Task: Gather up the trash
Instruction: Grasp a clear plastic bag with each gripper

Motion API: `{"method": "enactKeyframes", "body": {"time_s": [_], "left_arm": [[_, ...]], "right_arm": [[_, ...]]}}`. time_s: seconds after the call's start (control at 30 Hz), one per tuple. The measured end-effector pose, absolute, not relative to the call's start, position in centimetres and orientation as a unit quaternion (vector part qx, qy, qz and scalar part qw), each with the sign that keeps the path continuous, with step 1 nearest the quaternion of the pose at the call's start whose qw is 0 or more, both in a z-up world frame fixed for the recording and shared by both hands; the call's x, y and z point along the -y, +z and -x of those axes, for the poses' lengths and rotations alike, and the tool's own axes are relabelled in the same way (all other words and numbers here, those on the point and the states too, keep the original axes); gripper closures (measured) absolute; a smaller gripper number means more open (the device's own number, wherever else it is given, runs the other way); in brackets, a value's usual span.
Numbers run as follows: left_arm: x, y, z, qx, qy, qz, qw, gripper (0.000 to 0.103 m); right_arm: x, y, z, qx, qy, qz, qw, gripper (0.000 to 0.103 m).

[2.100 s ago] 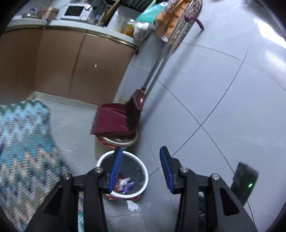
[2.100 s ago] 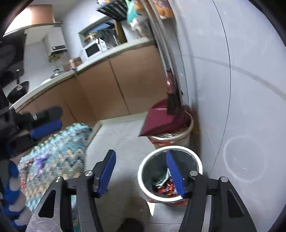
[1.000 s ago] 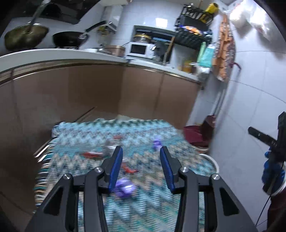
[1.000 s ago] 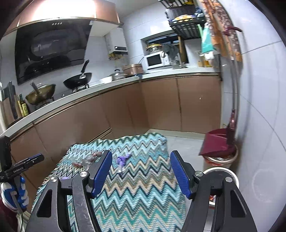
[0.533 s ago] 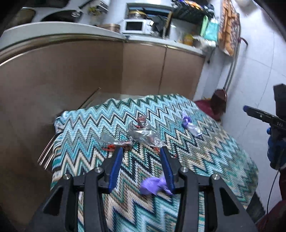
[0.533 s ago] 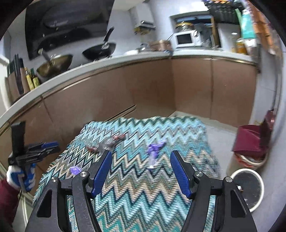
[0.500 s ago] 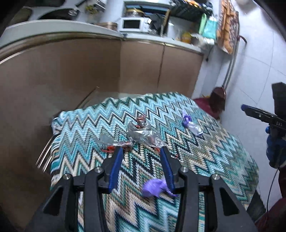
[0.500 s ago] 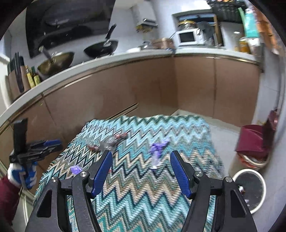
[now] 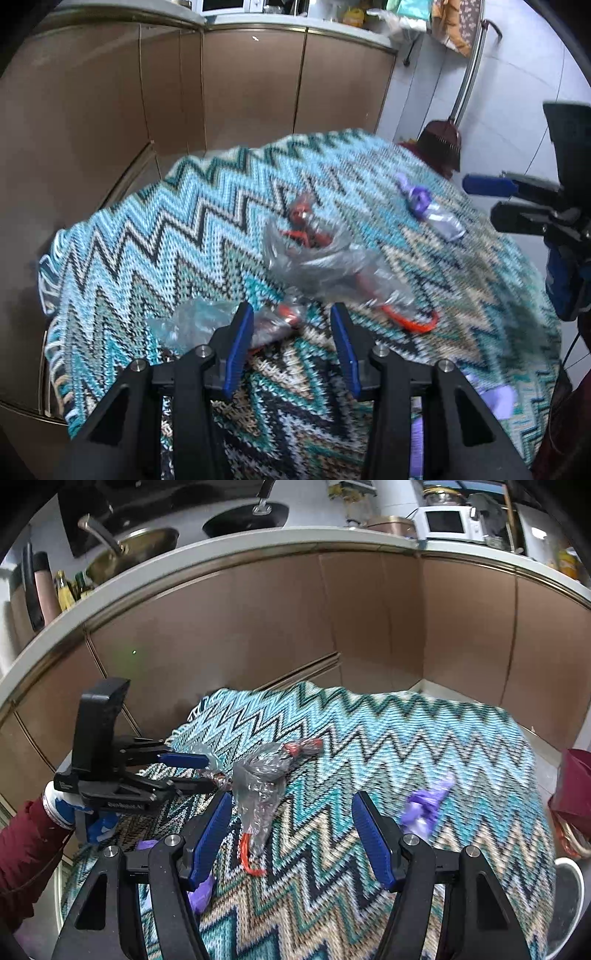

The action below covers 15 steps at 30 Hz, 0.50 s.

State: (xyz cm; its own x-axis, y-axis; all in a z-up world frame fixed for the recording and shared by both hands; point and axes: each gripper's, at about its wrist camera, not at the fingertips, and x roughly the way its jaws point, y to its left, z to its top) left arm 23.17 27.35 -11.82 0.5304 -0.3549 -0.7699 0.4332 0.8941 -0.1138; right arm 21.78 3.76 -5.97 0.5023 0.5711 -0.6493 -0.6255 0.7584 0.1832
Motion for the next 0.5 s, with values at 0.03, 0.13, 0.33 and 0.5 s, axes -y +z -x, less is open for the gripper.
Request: {"method": "enactKeyframes", "body": {"time_s": [0.03,0.13,0.33,0.5], "left_arm": [[-27.3,-12.3,-23.2,-0.429,-0.226,-0.047,0.873,0.062],[-27.3,-13.1,-23.5,-0.428,-0.228,-0.039,0.874,0.062],[-27.2,-14.0,-23.4,-0.426,-0.219,-0.035,0.877,0.062],[-27.6,-13.9,-22.9,-0.423,-0.208,-0.034,0.881,0.065]], "right_arm": [[-4.5,-6.4,-22.0,-0.363,0.348,0.042,0.863,0.038],[-6.5,-7.9,-22.8,-0.375,0.355,0.054,0.854,0.038],[-9.3,-10.8,-24.6,-0.403,0.369,0.062,0.835,0.038],[-10.6,-12.4,-25.8,-0.425,0.393,0.028,0.815,0.039]]}}
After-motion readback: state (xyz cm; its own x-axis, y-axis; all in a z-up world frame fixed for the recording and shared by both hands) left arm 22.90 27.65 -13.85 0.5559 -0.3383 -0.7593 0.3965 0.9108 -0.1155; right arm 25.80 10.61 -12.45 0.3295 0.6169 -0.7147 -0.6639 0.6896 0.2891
